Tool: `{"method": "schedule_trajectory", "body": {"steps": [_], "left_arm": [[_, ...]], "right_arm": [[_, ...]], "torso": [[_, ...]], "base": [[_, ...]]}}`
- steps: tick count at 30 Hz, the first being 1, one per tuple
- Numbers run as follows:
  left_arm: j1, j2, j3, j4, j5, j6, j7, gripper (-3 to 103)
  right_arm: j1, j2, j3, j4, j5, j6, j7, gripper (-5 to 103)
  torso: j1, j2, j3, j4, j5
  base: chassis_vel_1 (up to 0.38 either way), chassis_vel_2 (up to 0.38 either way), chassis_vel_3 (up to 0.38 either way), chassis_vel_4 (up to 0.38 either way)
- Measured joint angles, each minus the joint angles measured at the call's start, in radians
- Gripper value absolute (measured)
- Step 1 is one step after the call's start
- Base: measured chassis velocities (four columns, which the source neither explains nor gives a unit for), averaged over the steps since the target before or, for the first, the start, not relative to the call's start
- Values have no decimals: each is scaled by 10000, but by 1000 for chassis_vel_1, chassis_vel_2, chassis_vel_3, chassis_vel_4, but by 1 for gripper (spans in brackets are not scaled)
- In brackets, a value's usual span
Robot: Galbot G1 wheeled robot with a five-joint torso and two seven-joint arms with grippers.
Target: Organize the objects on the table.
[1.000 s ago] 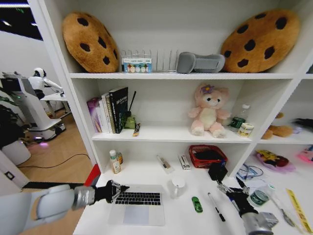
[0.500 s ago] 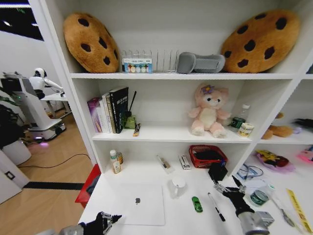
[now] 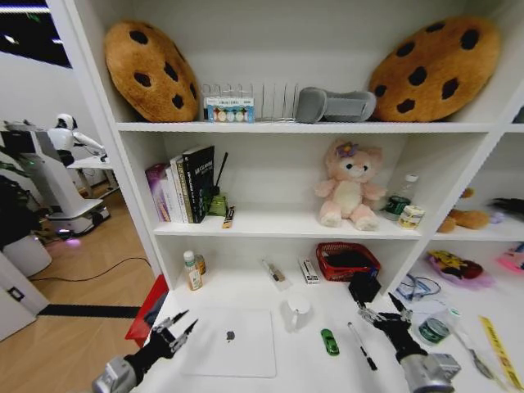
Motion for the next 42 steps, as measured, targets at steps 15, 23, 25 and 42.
{"method": "schedule_trajectory", "body": {"steps": [15,23,25,42], "left_arm": [[-350,-2544,-2513,362,-2582,-87,-102,100],[-240,-2919,-3128,327,-3086,-291,-84,100],[-240,-2955,-3067,294,-3050,-303,-81,100],[-244,-2957,-2957,186,-2897,-206,-100,100]], "right_arm": [[-370,-537,9,18,59,236,-180,100],[-398,-507,-241,-56,-65,330,-223,100],[-410,-447,-326,-42,-159,332,-224,100],[-596,-5,-1423,-632,-1515,802,-277,100]], "torso": [[1,-1,1,-1,0],[0,-1,1,0,-2],[1,-1,1,-1,-1],[1,-1,1,-1,-1]], "base": [[0,0,0,0],[0,0,0,0],[0,0,0,0],[0,0,0,0]]}}
